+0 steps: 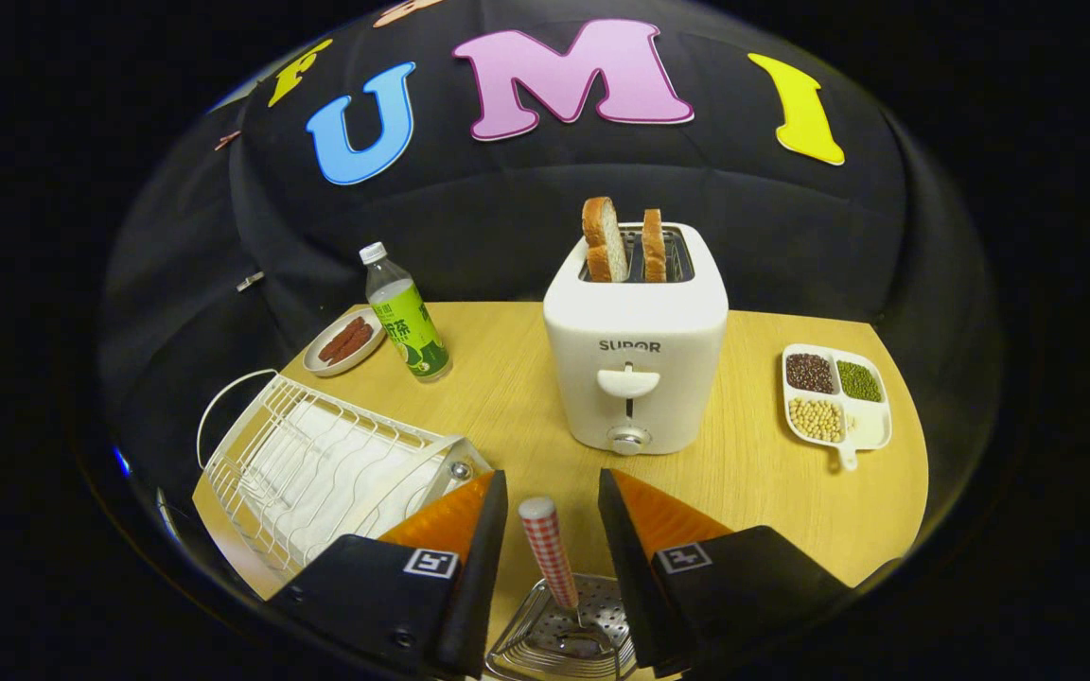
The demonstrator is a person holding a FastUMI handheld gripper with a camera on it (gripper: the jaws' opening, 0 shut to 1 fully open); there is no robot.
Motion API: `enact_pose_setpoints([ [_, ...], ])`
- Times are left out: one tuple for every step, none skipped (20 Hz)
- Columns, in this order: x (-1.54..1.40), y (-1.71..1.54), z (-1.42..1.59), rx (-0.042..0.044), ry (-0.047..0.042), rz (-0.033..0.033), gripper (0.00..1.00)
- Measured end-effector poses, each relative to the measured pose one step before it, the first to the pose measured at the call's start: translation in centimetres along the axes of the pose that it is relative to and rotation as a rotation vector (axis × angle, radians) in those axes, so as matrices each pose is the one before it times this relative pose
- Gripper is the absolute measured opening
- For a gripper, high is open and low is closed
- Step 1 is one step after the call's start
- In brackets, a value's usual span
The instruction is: Take the plate from the dish rack, then take the spoon from the basket and place it into the plate.
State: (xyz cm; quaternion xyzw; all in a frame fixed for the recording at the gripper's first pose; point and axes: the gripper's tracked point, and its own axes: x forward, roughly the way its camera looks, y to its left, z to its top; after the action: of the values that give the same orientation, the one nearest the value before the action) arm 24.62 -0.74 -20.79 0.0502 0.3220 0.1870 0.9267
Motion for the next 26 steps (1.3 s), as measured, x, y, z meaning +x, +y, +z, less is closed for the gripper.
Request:
enact_pose_setpoints([
  [0.070, 0.088, -0.194, 0.01327, 0.01295, 0.00191, 0.57],
  [0.080, -0.013, -0.172, 0.00904, 0.00850, -0.00234, 0.51],
  [0.207, -0.005, 0.003, 0.00390, 0.00181, -0.00436, 0.47],
  [-0.169, -0.177, 0.064, -0.00212, -0.00014, -0.00715, 0.38],
  [0.006, -0.332, 0.013, -0.01006, -0.00331, -0.01546, 0.30],
  [-0.448, -0.377, 0.282, -0.01848, -0.00483, -0.01300, 0.24],
  [0.670, -0.664, 0.051, -0.02823, -0.00448, -0.02746, 0.20],
  [-0.795, -0.237, -0.057, -0.02138, -0.00349, -0.00853, 0.18],
  [-0.153, 0.270, 0.116, -0.00722, -0.00479, 0.00856, 0.16],
  [-0.364, -0.094, 0.394, -0.00840, -0.01417, -0.00317, 0.14],
  [-0.448, -0.118, 0.612, -0.01056, -0.02216, 0.00118, 0.14],
  [-0.419, 0.045, 0.731, -0.00947, -0.02130, 0.00517, 0.14],
  [-0.514, -0.007, 0.715, -0.00533, -0.01956, 0.00313, 0.14],
  [-0.501, -0.076, 0.800, -0.00442, -0.01584, 0.00247, 0.14],
  [-0.407, -0.108, 0.857, -0.00360, -0.01860, -0.00035, 0.14],
  [-0.449, -0.144, 0.992, -0.00104, -0.01953, -0.00062, 0.14],
  [-0.470, -0.193, 1.037, 0.00174, -0.02139, -0.00168, 0.14],
  [-0.548, -0.152, 1.004, 0.00391, -0.01549, 0.00013, 0.14],
  [-0.537, -0.091, 0.939, 0.00741, -0.01307, 0.00199, 0.14],
  [-0.678, -0.038, 0.962, 0.00892, -0.01350, 0.00478, 0.14],
  [-0.747, 0.101, 0.763, 0.00903, -0.01056, 0.00750, 0.14],
  [-0.774, 0.149, 0.861, 0.00764, -0.01103, 0.01020, 0.14],
  [-0.932, 0.122, 0.673, 0.00268, -0.01065, 0.00843, 0.14],
  [-0.918, 0.129, 0.550, 0.00275, -0.00378, 0.00712, 0.14],
  [-1.127, 0.222, 0.519, 0.01706, -0.00393, 0.01040, 0.14],
  [-0.957, 0.375, 0.064, 0.01377, 0.00183, 0.01386, 0.14],
])
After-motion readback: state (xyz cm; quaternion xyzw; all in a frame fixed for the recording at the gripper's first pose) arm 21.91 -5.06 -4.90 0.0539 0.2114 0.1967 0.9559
